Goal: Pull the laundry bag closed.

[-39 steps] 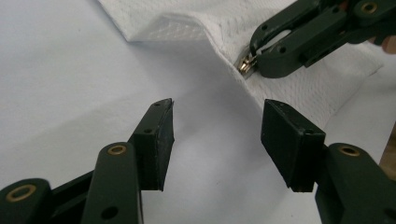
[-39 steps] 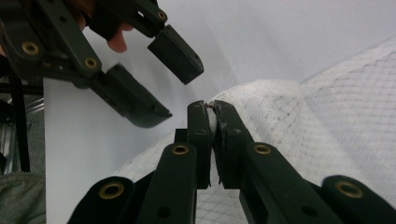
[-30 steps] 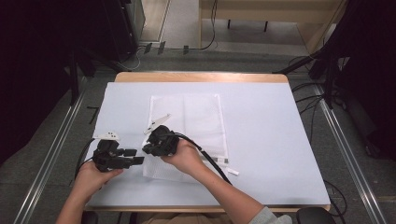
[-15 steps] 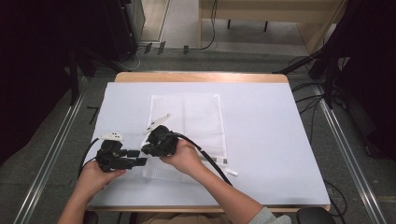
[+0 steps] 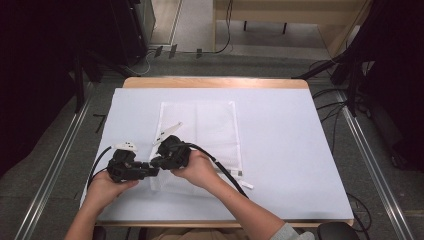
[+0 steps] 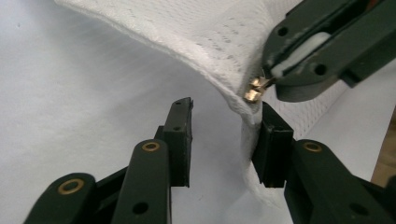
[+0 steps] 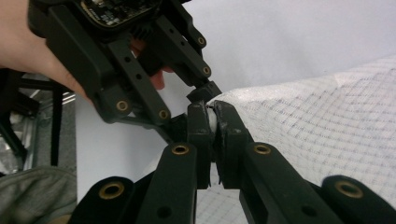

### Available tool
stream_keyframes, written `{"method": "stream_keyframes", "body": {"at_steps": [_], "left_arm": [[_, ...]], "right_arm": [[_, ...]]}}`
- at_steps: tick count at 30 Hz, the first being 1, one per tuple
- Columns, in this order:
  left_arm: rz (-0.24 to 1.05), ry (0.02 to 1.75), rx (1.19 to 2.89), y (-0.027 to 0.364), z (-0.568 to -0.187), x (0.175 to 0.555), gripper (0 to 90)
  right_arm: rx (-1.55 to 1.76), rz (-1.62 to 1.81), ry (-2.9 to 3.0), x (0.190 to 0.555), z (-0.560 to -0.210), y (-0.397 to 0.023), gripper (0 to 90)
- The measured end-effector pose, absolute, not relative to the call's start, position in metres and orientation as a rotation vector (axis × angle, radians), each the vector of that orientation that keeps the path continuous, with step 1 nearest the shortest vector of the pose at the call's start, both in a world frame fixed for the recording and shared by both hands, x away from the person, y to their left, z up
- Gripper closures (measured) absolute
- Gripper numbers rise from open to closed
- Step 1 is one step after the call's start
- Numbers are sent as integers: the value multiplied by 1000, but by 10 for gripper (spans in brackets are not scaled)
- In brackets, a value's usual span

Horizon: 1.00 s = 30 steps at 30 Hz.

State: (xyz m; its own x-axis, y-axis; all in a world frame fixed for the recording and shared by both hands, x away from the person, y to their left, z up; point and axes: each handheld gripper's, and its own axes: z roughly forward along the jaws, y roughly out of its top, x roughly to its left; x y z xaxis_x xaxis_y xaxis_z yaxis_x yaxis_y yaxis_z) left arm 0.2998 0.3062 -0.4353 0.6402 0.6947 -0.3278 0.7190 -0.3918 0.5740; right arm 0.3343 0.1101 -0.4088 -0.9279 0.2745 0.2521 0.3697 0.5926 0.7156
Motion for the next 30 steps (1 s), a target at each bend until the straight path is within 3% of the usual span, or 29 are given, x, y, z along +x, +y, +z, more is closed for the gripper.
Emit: {"method": "stream_keyframes", "body": {"at_steps": [11,17,30], "left_arm": [[-59,1103,2194,305,-434,301,712],[-66,1089,2199,303,-431,301,866],[-88,1109,2203,303,-429,301,884]], "right_arm": [[-531,-1214,-2696,333,-411,111,873],[-532,-1214,-2698,334,-413,110,874],[-612,-1244,-2663,336,-421,107,877]]}}
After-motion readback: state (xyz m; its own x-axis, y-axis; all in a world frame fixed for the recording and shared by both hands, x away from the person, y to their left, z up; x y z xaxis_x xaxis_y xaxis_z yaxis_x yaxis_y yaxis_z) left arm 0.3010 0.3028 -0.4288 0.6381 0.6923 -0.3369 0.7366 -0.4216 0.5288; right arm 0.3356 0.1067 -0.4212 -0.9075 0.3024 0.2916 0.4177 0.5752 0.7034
